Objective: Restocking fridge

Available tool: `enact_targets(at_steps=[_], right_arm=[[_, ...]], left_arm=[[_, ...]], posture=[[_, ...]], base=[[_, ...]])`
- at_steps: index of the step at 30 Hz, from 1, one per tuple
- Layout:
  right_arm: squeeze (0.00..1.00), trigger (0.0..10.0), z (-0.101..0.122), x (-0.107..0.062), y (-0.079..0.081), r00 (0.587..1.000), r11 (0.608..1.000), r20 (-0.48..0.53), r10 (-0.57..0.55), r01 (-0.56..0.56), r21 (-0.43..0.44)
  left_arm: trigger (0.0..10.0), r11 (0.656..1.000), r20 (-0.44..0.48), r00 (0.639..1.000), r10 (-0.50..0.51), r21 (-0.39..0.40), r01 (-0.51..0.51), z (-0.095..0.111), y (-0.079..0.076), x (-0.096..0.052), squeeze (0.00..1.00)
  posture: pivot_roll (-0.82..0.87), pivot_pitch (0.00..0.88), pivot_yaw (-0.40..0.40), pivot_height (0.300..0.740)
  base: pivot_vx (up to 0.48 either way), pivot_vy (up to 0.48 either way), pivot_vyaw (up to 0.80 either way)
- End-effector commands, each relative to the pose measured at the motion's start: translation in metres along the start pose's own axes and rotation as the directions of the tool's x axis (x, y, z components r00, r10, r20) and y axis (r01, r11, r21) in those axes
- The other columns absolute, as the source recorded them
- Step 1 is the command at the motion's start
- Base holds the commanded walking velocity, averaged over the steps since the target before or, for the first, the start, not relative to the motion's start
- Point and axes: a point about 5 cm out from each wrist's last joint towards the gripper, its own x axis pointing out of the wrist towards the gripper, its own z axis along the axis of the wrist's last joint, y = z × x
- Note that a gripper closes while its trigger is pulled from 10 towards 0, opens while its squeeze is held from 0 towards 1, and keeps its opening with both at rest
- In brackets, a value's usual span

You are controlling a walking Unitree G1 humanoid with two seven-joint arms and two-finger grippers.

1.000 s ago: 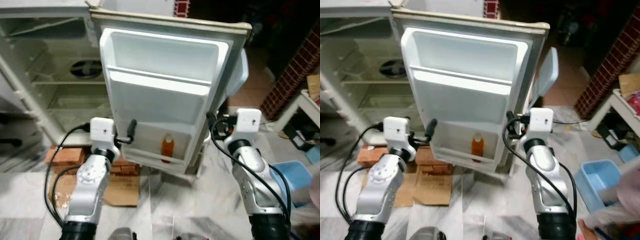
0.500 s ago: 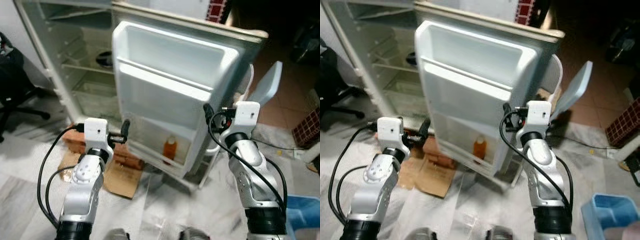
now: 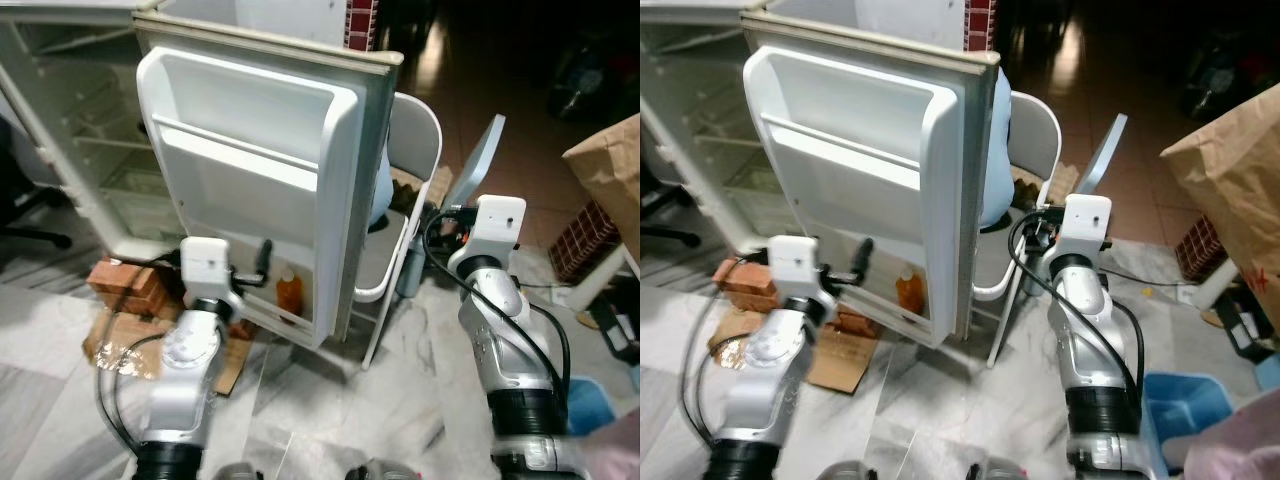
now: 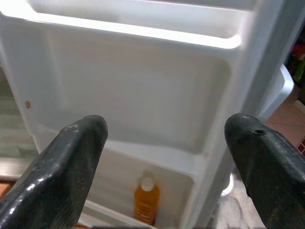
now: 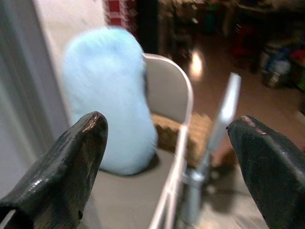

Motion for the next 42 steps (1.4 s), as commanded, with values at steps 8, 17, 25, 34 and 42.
enact_targets(at_steps=[8,17,25,34,42], right_arm=[[0.00,10.0,-0.001,-0.001,0.007,0.999,0.999,0.025,0.027,-0.026,-0.032],[0.00,10.0,-0.004,-0.002,0.002,0.999,0.999,0.023,-0.026,0.026,-0.029],[0.00,10.0,-0.009,0.001,-0.001,0.998,0.997,-0.003,-0.062,0.062,-0.052],[0.00,10.0,-0.016,0.002,0.017,0.995,0.995,-0.069,0.070,-0.065,0.080],[0.00,10.0,0.007,-0.014,0.058,0.926,0.880,0.029,0.377,-0.367,0.302]], left_arm=[[10.0,0.995,-0.030,0.995,0.099,-0.016,-0.100,-0.002,0.021,-0.002,0.00],[10.0,0.993,-0.045,0.992,0.118,-0.005,-0.118,-0.002,0.023,0.001,0.00],[10.0,0.991,-0.051,0.990,0.135,-0.004,-0.136,-0.002,0.024,0.001,0.00],[10.0,0.990,-0.051,0.989,0.139,-0.025,-0.141,-0.003,0.025,0.001,0.00],[10.0,0.989,-0.056,0.988,0.143,-0.028,-0.145,-0.003,0.025,0.001,0.00]], posture=[[0.02,0.000,-0.012,0.740],[0.01,0.000,0.000,0.740],[0.01,0.000,-0.004,0.740],[0.01,0.000,-0.004,0.740],[0.01,0.000,-0.002,0.740]], base=[[0.000,0.000,0.70],[0.000,0.000,0.80],[0.000,-0.369,0.34],[0.000,-0.087,0.00],[0.000,0.000,0.00]])
